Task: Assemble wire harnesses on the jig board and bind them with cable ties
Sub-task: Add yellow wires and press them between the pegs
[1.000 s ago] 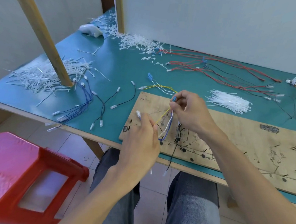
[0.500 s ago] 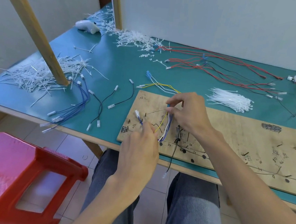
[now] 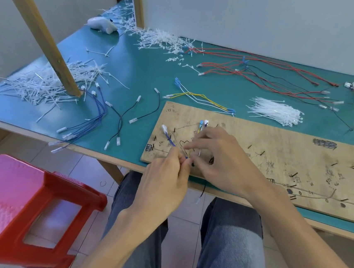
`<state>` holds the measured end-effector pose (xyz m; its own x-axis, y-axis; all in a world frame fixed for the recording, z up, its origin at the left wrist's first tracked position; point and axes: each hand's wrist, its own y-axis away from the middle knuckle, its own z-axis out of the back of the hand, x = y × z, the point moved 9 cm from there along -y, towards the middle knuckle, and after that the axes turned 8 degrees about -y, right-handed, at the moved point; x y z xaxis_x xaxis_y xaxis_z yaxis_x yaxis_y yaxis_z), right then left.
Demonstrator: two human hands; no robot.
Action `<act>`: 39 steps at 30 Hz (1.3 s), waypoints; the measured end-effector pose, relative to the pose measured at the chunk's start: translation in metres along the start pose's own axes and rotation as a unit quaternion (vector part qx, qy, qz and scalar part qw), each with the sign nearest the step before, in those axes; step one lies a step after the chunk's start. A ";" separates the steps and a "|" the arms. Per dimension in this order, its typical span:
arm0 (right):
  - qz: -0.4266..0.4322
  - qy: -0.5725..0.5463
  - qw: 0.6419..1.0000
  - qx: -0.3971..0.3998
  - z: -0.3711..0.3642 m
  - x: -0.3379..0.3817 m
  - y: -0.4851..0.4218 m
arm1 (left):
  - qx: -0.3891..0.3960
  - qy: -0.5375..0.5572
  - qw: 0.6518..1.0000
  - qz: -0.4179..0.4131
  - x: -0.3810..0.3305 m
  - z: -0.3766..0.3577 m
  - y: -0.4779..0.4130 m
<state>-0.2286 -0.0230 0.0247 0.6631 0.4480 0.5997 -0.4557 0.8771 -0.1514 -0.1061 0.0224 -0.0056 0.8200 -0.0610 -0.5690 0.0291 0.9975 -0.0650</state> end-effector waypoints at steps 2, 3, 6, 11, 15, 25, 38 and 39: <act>-0.009 0.008 1.000 0.005 -0.003 0.000 0.007 | 0.005 -0.001 1.000 -0.004 0.000 -0.001 0.000; -0.015 0.010 1.000 0.006 -0.004 -0.001 0.009 | 0.011 -0.006 1.000 -0.005 0.000 -0.002 0.000; -0.026 0.012 1.000 0.007 -0.009 -0.002 0.011 | 0.025 -0.031 0.999 -0.009 0.000 -0.006 0.000; -0.005 -0.003 1.000 -0.018 -0.010 0.004 0.012 | 0.036 -0.022 0.999 0.001 0.007 -0.005 0.002; 0.042 0.018 0.996 -0.080 -0.008 0.012 0.026 | 0.008 -0.026 1.000 0.011 0.011 0.008 0.001; 0.046 0.037 0.983 -0.175 -0.001 -0.004 0.073 | -0.150 -0.279 0.943 -0.099 -0.026 0.030 0.011; -0.007 -0.015 0.978 -0.207 0.000 -0.020 0.084 | -0.205 -0.272 0.928 -0.150 -0.026 0.007 0.023; -0.013 -0.023 0.977 -0.210 0.000 -0.021 0.083 | -0.200 -0.251 0.931 -0.175 -0.029 0.003 0.024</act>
<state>-0.2805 0.0406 0.0001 0.6401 0.4243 0.6404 -0.1488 0.8863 -0.4385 -0.1278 0.0484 0.0116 0.9671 -0.2543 -0.0083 0.2111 0.8204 -0.5314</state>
